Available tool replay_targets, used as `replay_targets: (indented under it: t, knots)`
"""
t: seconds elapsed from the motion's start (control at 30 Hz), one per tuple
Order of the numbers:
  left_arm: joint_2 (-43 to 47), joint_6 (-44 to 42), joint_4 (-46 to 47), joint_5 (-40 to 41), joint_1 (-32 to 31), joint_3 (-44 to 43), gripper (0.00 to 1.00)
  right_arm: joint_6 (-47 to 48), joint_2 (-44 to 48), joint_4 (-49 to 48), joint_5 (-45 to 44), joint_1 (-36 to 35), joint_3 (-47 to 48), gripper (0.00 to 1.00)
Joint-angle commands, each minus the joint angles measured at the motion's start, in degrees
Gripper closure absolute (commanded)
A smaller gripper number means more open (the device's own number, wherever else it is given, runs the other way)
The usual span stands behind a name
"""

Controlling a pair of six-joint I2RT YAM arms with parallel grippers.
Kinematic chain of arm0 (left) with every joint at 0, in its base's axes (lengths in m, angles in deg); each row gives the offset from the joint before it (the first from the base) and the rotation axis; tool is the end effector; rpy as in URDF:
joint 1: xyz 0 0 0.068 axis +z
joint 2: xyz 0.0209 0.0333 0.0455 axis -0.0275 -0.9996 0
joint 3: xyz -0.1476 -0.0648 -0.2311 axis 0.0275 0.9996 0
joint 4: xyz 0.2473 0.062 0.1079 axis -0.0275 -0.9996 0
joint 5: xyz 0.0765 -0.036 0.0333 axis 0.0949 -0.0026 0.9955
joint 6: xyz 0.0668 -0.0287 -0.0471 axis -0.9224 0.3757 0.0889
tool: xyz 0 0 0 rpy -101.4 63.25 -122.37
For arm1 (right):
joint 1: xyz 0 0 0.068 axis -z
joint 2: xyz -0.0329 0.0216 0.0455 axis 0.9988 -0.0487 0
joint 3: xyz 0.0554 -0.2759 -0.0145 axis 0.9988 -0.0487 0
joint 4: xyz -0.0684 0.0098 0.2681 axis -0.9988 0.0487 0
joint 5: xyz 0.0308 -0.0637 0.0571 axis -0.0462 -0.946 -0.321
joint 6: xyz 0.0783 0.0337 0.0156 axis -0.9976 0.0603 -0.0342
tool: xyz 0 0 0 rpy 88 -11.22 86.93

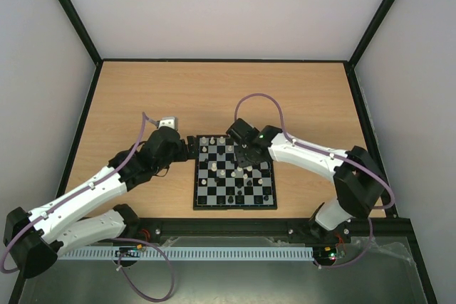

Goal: Set up the chess pieces on the board
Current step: Pick up the chess piece from the chessboard.

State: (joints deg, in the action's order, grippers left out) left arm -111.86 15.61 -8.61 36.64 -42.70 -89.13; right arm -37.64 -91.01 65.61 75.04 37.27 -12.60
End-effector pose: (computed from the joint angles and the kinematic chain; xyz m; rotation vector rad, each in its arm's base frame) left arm 0.1910 -0.1566 0.2512 -0.0747 2.2304 -0.5140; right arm 0.2335 0.2512 0.1878 -0.3708 2.5727 0.2154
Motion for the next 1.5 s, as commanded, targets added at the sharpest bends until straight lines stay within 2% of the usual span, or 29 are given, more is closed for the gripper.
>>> replay_targets:
  t: [0.0, 1.33, 1.47]
  knots:
    - [0.34, -0.68, 0.16, 1.06, 0.33, -0.21, 0.01, 1.61, -2.23, 1.07, 0.97, 1.24, 2.81, 0.65]
    - [0.0, -0.61, 1.04, 1.66, 0.41, 0.34, 0.01, 4.88, -10.72, -2.67, 4.22, 5.99, 4.06, 0.83]
    - [0.06, -0.55, 1.13, 1.57, 0.41, 0.38, 0.01, 5.08, -11.1, -2.66, 4.35, 6.07, 4.45, 0.89]
